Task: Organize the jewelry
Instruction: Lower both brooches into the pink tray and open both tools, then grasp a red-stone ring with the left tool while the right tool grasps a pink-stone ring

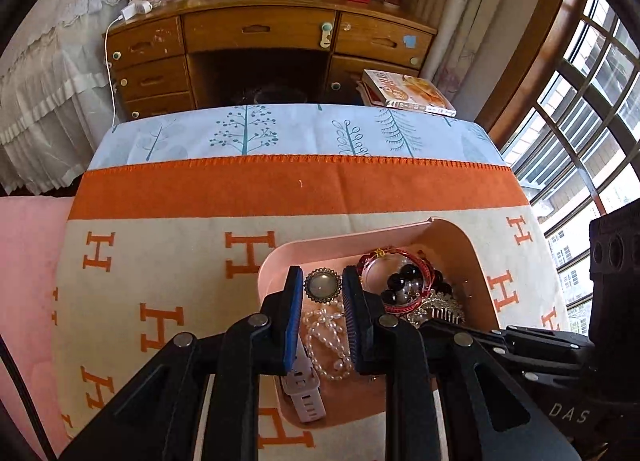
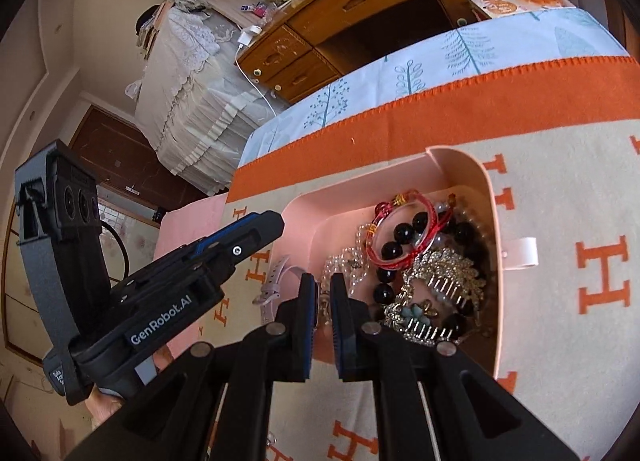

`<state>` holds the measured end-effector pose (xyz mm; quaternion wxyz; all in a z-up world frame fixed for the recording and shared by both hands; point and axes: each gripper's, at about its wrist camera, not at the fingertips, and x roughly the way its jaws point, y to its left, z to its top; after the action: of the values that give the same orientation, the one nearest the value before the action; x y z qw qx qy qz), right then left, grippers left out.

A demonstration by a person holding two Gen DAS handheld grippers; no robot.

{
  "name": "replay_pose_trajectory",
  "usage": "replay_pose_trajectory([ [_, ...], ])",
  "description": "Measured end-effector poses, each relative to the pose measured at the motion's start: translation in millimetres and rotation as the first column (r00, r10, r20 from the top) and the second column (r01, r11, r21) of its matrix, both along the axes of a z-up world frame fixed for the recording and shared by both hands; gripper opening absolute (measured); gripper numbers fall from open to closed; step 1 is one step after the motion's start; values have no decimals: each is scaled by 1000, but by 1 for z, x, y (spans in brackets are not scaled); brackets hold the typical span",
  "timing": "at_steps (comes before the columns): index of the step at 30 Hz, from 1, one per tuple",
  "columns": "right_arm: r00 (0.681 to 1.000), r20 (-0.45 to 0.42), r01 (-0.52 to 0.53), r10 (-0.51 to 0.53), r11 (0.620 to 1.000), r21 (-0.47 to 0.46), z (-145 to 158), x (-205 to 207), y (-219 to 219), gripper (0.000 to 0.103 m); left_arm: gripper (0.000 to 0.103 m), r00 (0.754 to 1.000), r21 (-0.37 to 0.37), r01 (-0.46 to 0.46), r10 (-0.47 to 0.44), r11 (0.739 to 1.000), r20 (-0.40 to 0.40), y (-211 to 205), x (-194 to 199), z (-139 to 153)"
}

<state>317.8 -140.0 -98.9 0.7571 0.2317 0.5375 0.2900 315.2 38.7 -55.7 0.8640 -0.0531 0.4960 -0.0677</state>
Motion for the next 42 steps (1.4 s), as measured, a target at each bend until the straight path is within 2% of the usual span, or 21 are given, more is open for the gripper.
replay_pose_trajectory([
  [1,1000,0,-5,5,1000,-2,-1,-1,3,10,24,1000,-9,-2,2,1000,-3,2,0,-2],
  [4,1000,12,0,0,1000,-19,1,-4,5,16,24,1000,-4,-10,10,1000,-7,4,-1,-6],
  [12,997,80,-15,18,999,-33,21,-27,1,16,25,1000,0,-4,4,1000,10,3,-21,4],
  [20,981,162,-85,102,991,-108,44,-79,-3,16,27,998,25,24,-25,999,53,-4,-78,26],
  [26,969,206,-99,135,979,-176,54,-123,-17,16,30,997,43,27,-31,999,77,4,-129,40],
  [28,965,221,-96,141,975,-202,55,-136,-22,16,40,996,48,24,-28,999,84,8,-146,42],
  [30,961,232,-98,150,970,-222,56,-148,-26,16,45,995,53,18,-23,998,93,14,-164,43],
  [34,952,243,-118,188,953,-277,49,-168,-32,16,46,997,54,-9,5,998,83,26,-195,33],
  [42,924,232,-194,304,895,-401,10,-194,-30,16,45,999,14,-27,26,1000,32,31,-238,-18],
])
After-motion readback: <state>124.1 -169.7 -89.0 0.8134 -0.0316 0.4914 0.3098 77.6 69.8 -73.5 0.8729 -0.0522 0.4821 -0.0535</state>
